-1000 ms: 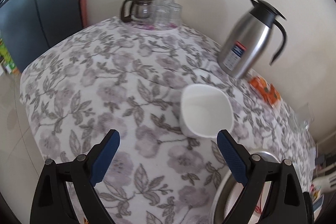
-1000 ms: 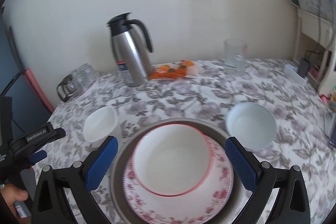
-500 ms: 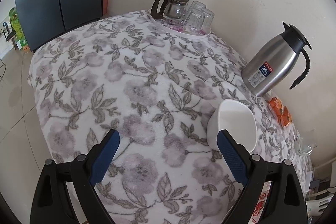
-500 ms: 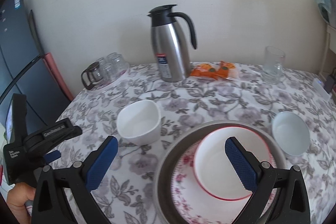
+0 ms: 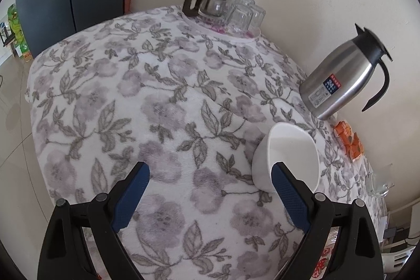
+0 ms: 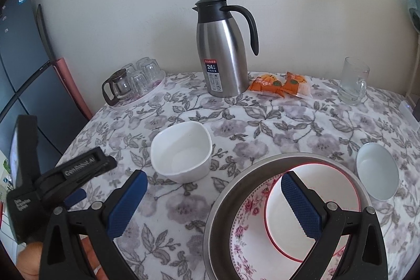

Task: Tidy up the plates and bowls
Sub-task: 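Withdraw both tools and move toward the white square bowl, then close the right tool on the white square bowl rim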

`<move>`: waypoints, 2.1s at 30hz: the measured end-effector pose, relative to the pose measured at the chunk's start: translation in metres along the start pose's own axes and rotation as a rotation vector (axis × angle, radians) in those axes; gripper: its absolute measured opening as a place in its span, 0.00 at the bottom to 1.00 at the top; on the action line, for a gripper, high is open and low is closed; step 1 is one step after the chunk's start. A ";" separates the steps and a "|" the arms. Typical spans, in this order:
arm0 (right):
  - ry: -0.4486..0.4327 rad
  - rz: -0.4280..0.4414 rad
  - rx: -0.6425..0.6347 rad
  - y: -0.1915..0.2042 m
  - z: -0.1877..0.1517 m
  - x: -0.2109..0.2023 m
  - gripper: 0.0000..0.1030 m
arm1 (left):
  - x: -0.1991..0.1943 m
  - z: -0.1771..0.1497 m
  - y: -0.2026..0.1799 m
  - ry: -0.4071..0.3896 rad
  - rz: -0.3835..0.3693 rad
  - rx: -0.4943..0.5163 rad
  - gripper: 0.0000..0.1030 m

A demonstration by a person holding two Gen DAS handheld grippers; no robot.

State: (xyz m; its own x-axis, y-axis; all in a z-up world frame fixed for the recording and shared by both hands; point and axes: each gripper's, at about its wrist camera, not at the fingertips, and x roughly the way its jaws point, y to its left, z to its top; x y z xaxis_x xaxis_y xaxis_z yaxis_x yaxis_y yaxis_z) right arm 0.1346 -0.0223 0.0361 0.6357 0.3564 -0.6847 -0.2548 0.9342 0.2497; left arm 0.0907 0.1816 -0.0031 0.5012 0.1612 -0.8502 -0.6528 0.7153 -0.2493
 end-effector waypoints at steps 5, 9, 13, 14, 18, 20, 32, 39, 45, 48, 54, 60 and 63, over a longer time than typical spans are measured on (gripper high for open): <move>0.031 -0.011 0.011 -0.001 0.006 0.014 1.00 | 0.020 0.002 -0.001 0.058 -0.024 -0.015 0.91; 0.058 -0.009 0.036 -0.004 0.011 0.028 0.96 | 0.033 0.006 -0.007 0.095 -0.068 -0.005 0.91; 0.085 -0.027 0.018 0.002 0.017 0.044 0.83 | 0.043 0.008 -0.012 0.124 -0.116 -0.012 0.91; 0.093 -0.028 0.017 0.003 0.018 0.049 0.81 | 0.047 0.008 -0.014 0.133 -0.124 -0.016 0.91; 0.121 -0.041 0.001 0.007 0.021 0.066 0.67 | 0.059 0.012 -0.023 0.146 -0.158 -0.004 0.91; 0.150 -0.041 0.011 0.007 0.022 0.078 0.61 | 0.064 0.015 -0.026 0.150 -0.170 -0.003 0.90; 0.250 -0.064 0.053 0.008 0.017 0.127 0.42 | 0.098 0.023 -0.034 0.192 -0.193 -0.010 0.71; 0.273 -0.073 0.048 0.010 0.016 0.143 0.32 | 0.109 0.020 -0.044 0.222 -0.201 0.017 0.51; 0.287 -0.078 0.044 0.012 0.016 0.154 0.29 | 0.115 0.022 -0.047 0.228 -0.190 0.028 0.34; 0.294 -0.082 0.046 0.012 0.017 0.160 0.29 | 0.120 0.022 -0.047 0.236 -0.188 0.029 0.29; 0.310 -0.080 0.045 0.013 0.017 0.169 0.27 | 0.129 0.021 -0.054 0.248 -0.180 0.041 0.26; 0.314 -0.075 0.047 0.013 0.016 0.173 0.22 | 0.133 0.020 -0.054 0.253 -0.172 0.039 0.25; 0.312 -0.065 0.039 0.016 0.016 0.173 0.17 | 0.133 0.019 -0.056 0.258 -0.189 0.043 0.23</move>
State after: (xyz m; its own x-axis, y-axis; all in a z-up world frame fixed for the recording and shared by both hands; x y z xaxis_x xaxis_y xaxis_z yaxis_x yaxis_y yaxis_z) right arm 0.2520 0.0547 -0.0672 0.3943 0.2799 -0.8753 -0.1893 0.9568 0.2207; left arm 0.2042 0.1760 -0.0932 0.4475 -0.1512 -0.8814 -0.5344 0.7450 -0.3991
